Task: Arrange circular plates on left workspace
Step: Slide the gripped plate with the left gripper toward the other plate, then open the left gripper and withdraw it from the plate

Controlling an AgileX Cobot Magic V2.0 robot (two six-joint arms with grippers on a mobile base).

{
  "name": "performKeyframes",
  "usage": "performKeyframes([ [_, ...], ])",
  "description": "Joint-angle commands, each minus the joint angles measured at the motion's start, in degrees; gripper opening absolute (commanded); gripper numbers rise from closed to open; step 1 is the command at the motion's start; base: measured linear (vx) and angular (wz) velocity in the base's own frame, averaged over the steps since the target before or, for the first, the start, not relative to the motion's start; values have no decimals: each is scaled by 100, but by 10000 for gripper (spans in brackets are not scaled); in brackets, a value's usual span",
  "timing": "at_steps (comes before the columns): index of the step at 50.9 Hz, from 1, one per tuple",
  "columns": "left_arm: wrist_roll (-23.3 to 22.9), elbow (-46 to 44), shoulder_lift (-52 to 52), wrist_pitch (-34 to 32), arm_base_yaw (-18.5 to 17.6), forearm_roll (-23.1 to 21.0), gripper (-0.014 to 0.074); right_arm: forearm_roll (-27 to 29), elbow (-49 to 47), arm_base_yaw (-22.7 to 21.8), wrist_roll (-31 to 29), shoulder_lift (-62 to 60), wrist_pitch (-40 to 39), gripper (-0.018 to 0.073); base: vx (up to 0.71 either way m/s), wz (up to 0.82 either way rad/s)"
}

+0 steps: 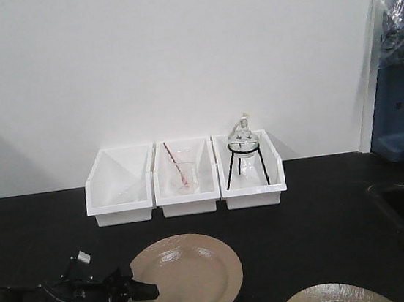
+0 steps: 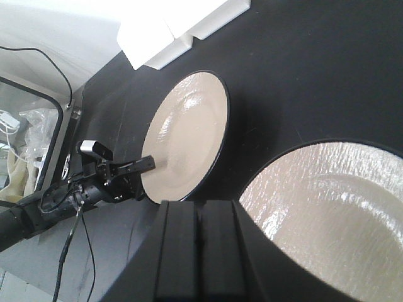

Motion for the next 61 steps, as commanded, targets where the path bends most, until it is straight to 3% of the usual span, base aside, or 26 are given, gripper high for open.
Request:
performKeyframes([
  [1, 2, -159, -493, 579, 161, 42, 512, 401, -180, -37, -72, -145, 109, -4, 0, 0],
  [12, -448, -159, -917, 1245, 597, 778, 402, 227, -180, -37, -95, -145, 100, -4, 0, 0],
  [18, -559, -159, -1389, 1309, 799, 1645, 218, 38, -180, -37, -171, -145, 108, -4, 0, 0],
  [23, -618, -159, -1919, 1332, 892, 2385, -10, -219, -180, -37, -402, -145, -21, 1, 0, 0],
  [32, -663, -154, -2843, 1345, 906, 3062, -6, -805, -180, -37, -604, -145, -129, 71, 0, 0],
  [36, -780, -154, -3295, 1445, 906, 3238, -4, -1170, -180, -37, -528, -145, -232, 162, 0, 0],
  [41, -781, -154, -3783, 1600, 906, 3404, -3, -1617, -180, -37, -142, -145, -298, 316, 0, 0],
  [48, -1023, -154, -4374, 1614, 906, 3657, -3, -2522, -180, -37, 1079, -145, -380, 531, 0, 0],
  [55, -1110, -154, -4789, 1679, 889, 3790, -3, -3396, -180, -163, 2007, 59, -662, 536, 0, 0],
  [61, -1193, -101, -5046, 1741, 889, 3833, -3, -3181, -180, -526, 1957, 622, -465, 502, 0, 0],
])
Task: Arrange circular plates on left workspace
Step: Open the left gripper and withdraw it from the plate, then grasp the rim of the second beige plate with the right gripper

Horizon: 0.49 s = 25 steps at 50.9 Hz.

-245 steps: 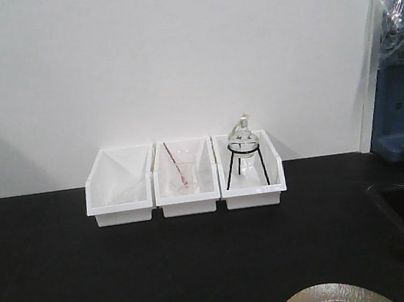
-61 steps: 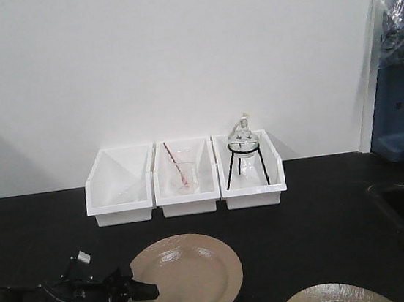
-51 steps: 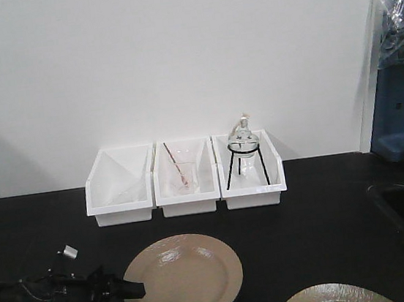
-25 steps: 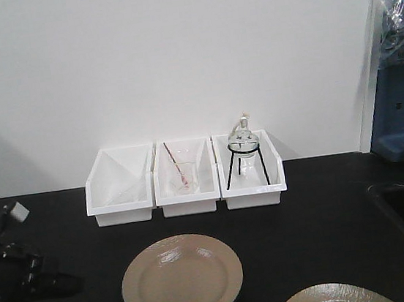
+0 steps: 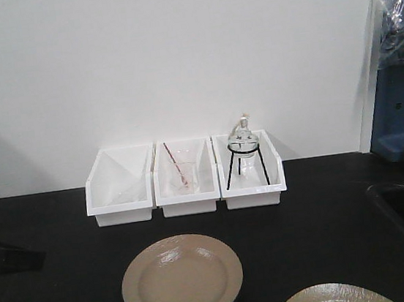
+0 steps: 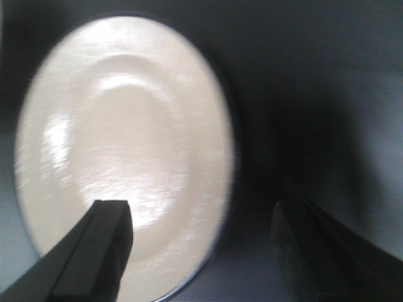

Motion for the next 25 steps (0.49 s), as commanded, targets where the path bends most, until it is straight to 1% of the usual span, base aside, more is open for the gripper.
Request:
performKeyframes([
  [1, -99, -67, -360, -73, -26, -309, -3, 342, -157, -292, -43, 287, 124, 499, 0, 0],
  [4, -99, 77, -491, -184, -26, -309, -3, 855, -157, -466, -397, 672, 351, 495, 0, 0],
  [7, -93, 228, -587, -285, -26, -309, -3, 1256, -157, -513, -727, 946, 506, 495, 0, 0],
  [10, -93, 384, -673, -369, -26, -309, -3, 1495, -157, -505, -936, 1175, 597, 495, 0, 0],
  [13, -93, 522, -745, -440, -26, -309, -3, 1635, -157, -458, -1069, 1369, 638, 495, 0, 0],
  [19, -82, 712, -805, -525, -26, -296, -3, 1670, -157, -333, -1246, 1674, 590, 495, 0, 0],
  [25, -82, 712, -827, -525, -26, -308, -3, 1803, -157, -79, -1396, 1888, 490, 495, 0, 0],
])
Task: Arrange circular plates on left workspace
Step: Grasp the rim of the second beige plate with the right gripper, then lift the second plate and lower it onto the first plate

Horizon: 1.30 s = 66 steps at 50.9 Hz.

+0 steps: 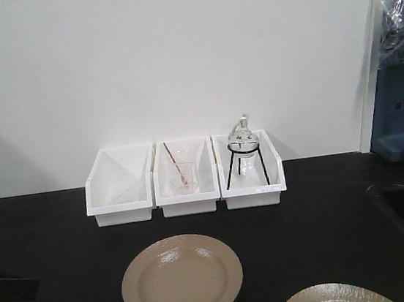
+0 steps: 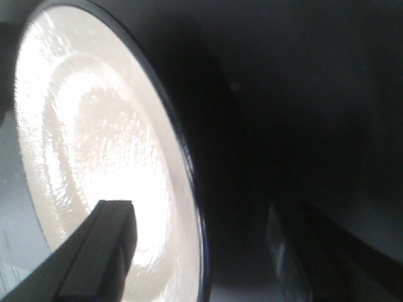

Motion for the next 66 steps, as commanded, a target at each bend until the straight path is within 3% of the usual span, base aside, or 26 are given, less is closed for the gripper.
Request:
performKeyframes([
  [1, -45, -148, -171, -212, -26, -364, -3, 415, -141, 218, -237, -51, 168, 495, 0, 0],
  [8, -56, -148, -171, -217, -26, -364, -3, 663, -141, 563, -361, 154, 36, 481, 0, 0],
  [14, -56, -148, -171, -179, -26, -364, -3, 849, -141, 773, -456, 296, -23, 382, 0, 0],
  [20, -56, -148, -171, -173, -26, -364, -3, 850, -141, 825, -495, 324, -51, 195, 0, 0],
  [25, -56, -148, -171, -161, -26, -359, -3, 857, -141, 802, -545, 324, 78, -15, 0, 0],
  [36, -56, -148, -171, -154, -26, -340, -3, 1221, -141, 441, -712, 68, 737, -6, 0, 0],
  [43, -56, -148, -171, -159, -26, -340, -3, 1960, -141, 200, -752, -362, 991, -6, 0, 0],
  [48, -56, -148, -171, -159, -26, -329, -3, 2426, -141, 258, -790, -637, 1082, -6, 0, 0],
  [57, -56, -148, -171, -159, -26, -323, -3, 3175, -256, 884, -784, -839, 848, -4, 0, 0],
  [66, -56, -148, -171, -159, -26, -323, -3, 3905, -637, 2057, -652, -791, -281, -4, 0, 0],
])
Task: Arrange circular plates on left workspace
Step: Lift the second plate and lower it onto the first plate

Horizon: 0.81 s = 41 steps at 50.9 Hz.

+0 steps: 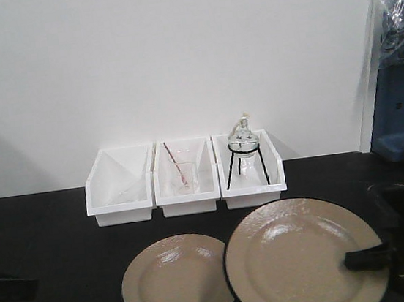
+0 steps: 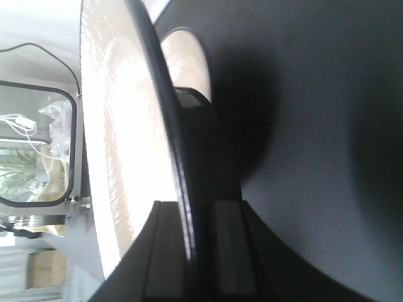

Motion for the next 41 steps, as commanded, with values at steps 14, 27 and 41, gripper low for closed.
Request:
performKeyframes([
  [14, -56, -151, -160, -137, -26, -345, -3, 1331, -1737, 1941, 467, 729, -959, -4, 0, 0],
  [27, -56, -151, -160, -137, -26, -328, -3, 1331, -2878, 2530, 709, 1878, -1155, -4, 0, 0],
  [41, -106, -151, -160, -148, -26, -86, -3, 1282, -3262, 2650, 466, 2486, -1243, 9, 0, 0],
])
